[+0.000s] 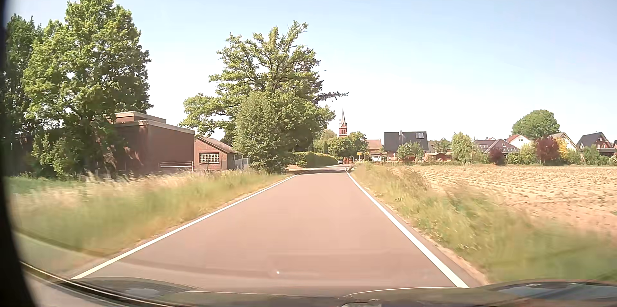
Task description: Follow the waypoints while adhering to traffic rules and regulations
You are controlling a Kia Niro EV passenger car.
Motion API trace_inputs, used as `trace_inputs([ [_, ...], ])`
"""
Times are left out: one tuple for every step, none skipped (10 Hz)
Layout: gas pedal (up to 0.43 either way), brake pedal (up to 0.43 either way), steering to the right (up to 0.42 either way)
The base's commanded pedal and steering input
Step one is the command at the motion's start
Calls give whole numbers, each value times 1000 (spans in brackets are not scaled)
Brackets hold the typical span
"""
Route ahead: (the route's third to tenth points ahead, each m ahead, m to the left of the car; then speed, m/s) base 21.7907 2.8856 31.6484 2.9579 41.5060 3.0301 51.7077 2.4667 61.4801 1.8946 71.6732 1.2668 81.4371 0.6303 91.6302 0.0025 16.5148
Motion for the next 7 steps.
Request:
trace_inputs([
  [39, 0, 2],
  [39, 0, 3],
  [39, 0, 3],
  [39, 0, 3],
  [39, 0, 3],
  [39, 0, 3],
  [39, 0, 3],
])
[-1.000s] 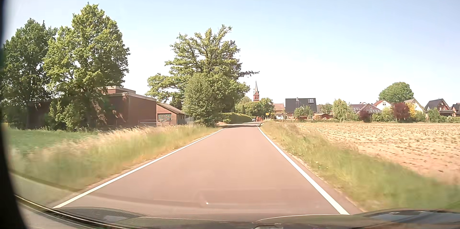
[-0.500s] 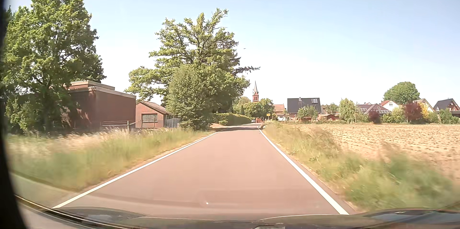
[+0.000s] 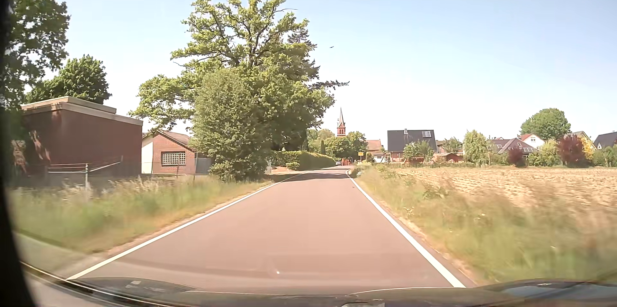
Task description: Follow the waypoints while adhering to traffic rules and regulations
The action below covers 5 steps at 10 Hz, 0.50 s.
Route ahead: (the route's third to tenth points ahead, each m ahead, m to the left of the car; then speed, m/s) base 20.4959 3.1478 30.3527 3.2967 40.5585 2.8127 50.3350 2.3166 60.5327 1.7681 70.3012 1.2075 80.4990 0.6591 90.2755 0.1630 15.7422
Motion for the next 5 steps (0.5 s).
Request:
trace_inputs([
  [39, 0, 3],
  [39, 0, 3],
  [39, 0, 3],
  [39, 0, 3],
  [39, 0, 2],
])
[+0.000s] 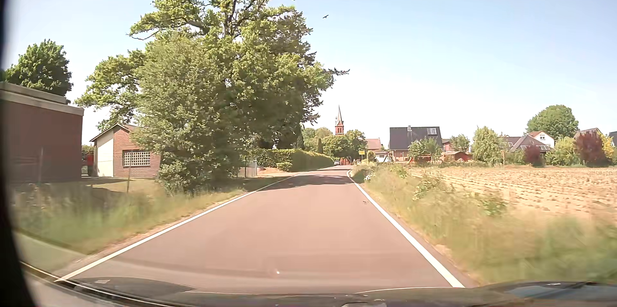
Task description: Follow the waypoints while adhering to traffic rules and regulations
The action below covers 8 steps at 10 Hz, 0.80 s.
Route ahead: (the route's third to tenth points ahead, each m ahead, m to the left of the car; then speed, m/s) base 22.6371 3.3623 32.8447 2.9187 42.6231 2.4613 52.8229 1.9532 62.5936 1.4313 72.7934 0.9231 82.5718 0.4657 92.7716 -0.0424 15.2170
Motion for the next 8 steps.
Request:
trace_inputs([
  [39, 0, 2],
  [39, 0, 2],
  [39, 0, 2],
  [39, 0, 2],
  [39, 0, 2],
  [39, 0, 2],
  [39, 0, 2],
  [39, 0, 2],
])
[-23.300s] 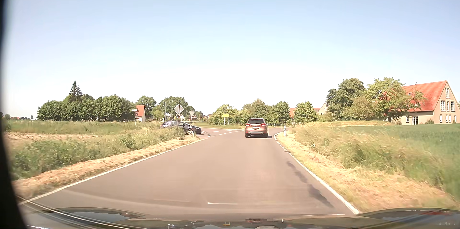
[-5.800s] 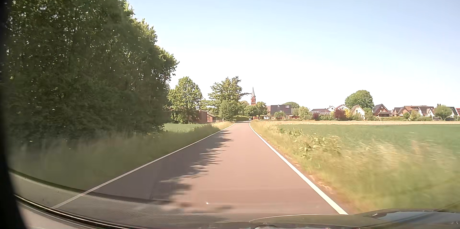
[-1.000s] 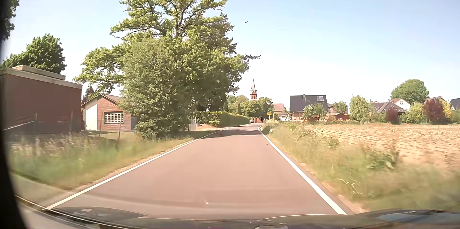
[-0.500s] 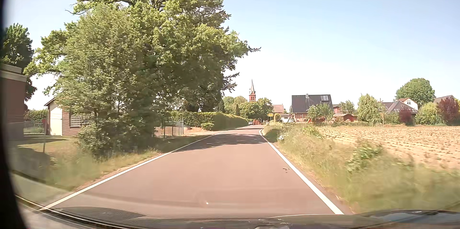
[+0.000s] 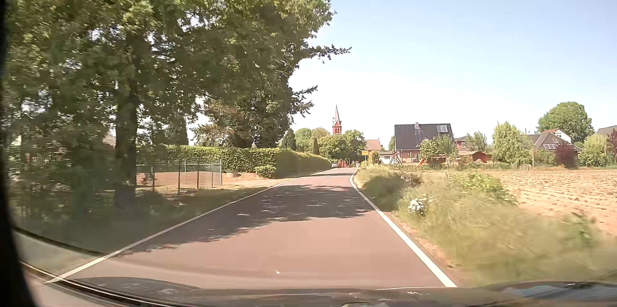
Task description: Follow the waypoints while adhering to traffic rules and regulations
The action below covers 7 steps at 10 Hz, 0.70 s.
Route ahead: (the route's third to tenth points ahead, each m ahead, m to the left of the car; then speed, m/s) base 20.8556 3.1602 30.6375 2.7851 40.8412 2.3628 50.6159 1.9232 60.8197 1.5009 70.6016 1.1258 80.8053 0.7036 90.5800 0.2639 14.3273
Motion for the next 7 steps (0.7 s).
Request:
trace_inputs([
  [39, 0, 2],
  [39, 0, 2],
  [39, 0, 2],
  [39, 0, 2],
  [39, 0, 2],
  [39, 0, 2],
  [39, 0, 2],
])
